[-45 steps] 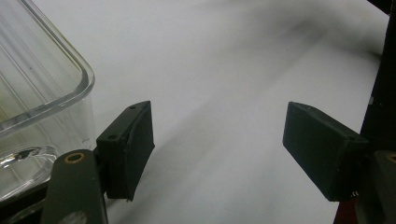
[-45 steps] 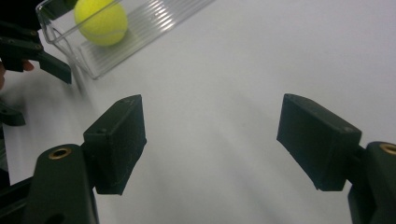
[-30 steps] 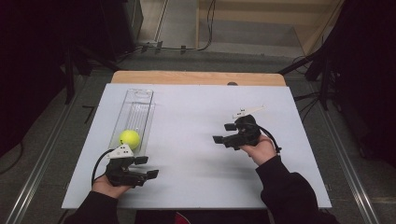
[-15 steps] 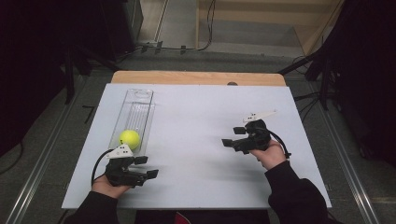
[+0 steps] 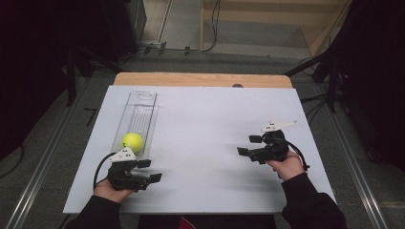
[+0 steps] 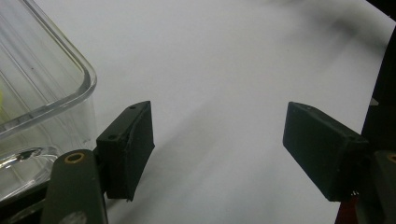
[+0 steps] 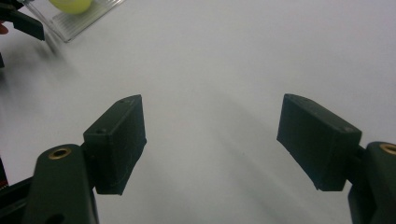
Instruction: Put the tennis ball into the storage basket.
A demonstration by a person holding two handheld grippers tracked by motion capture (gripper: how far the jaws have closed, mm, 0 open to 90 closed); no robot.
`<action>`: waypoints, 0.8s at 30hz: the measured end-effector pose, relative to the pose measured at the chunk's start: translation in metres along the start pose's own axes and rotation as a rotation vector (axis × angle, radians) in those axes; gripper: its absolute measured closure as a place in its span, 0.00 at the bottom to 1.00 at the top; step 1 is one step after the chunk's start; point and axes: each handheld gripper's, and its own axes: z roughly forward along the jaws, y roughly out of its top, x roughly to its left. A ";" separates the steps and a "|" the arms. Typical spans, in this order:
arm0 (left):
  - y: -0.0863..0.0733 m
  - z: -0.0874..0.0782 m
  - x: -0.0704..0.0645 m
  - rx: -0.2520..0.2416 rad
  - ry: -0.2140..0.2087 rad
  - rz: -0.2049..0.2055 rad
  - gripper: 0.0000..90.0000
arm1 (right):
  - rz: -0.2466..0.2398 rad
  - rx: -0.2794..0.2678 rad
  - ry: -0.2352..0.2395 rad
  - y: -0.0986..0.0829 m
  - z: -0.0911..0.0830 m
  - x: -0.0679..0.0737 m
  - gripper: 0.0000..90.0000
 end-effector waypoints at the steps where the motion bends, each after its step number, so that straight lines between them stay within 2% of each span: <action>1: 0.000 0.000 0.000 0.000 0.000 0.000 0.28 | 0.005 0.002 0.000 -0.002 -0.001 0.000 0.24; 11: 0.000 0.000 0.000 0.001 -0.004 -0.009 0.28 | 0.019 0.009 -0.004 -0.019 -0.009 -0.001 0.24; 24: 0.000 -0.001 -0.001 -0.001 -0.004 -0.004 0.28 | 0.061 0.012 -0.017 -0.042 -0.019 -0.005 0.24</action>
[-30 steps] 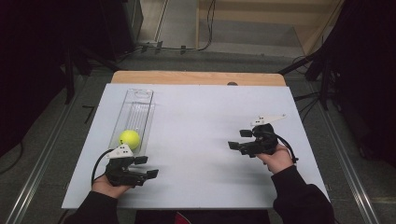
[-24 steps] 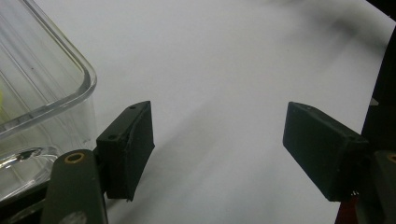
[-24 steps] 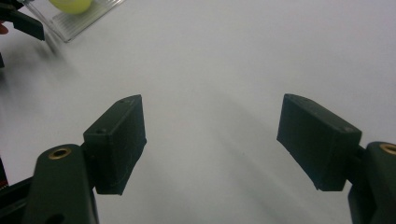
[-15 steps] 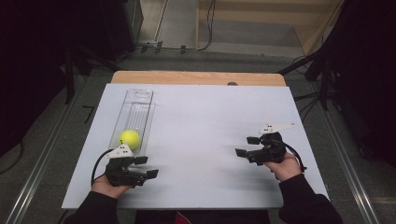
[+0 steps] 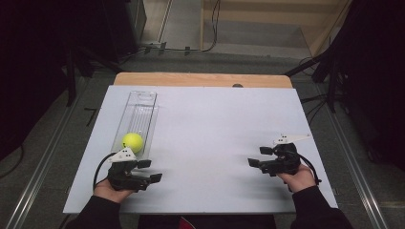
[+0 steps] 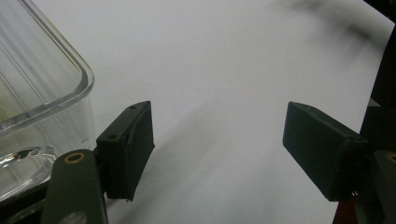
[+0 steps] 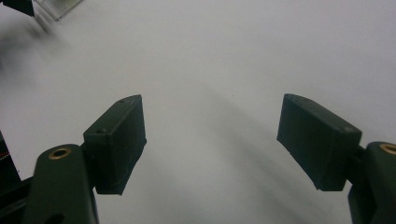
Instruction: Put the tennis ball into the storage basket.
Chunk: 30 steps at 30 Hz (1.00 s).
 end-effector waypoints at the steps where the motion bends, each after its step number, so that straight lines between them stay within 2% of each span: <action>1: 0.000 0.000 0.000 -0.002 0.000 0.000 0.28 | 0.004 -0.003 -0.002 -0.002 -0.001 -0.001 0.24; 17: -0.001 0.000 0.000 0.003 0.002 0.004 0.28 | 0.031 -0.026 -0.042 -0.017 -0.012 -0.012 0.24; 30: -0.001 0.000 0.000 0.002 0.002 0.006 0.28 | 0.038 -0.011 -0.038 -0.019 -0.007 -0.013 0.24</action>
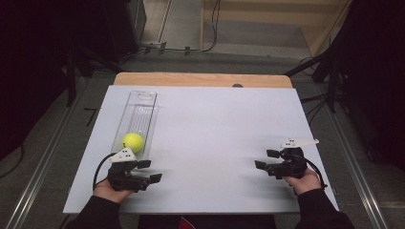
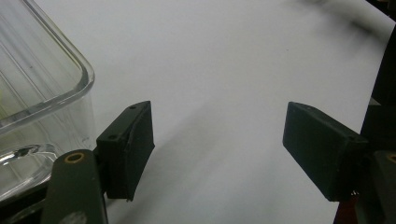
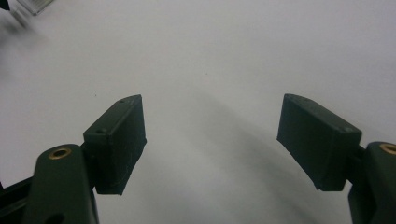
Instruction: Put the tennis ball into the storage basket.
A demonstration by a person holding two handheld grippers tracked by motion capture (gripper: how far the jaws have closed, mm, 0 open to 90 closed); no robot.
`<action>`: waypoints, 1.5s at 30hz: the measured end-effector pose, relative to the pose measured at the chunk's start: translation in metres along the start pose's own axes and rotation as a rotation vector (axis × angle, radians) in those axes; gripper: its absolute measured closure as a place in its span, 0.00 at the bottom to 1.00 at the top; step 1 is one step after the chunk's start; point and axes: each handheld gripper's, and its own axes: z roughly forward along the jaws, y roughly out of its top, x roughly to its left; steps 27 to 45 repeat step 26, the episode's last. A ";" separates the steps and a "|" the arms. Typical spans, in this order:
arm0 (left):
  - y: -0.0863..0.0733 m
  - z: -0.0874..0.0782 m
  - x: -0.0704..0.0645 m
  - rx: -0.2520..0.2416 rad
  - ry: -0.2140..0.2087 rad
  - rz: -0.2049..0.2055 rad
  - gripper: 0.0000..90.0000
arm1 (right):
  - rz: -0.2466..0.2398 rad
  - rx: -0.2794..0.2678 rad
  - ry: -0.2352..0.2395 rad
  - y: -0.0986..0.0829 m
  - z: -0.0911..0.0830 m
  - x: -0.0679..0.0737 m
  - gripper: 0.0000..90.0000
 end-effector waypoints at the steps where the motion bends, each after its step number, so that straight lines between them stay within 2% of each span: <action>1: 0.000 0.000 0.000 0.000 0.001 0.000 0.28 | -0.001 0.001 0.000 0.000 0.000 0.000 0.24; 45: 0.000 0.000 0.000 0.001 0.004 -0.005 0.28 | -0.006 0.005 0.004 -0.001 0.001 0.001 0.24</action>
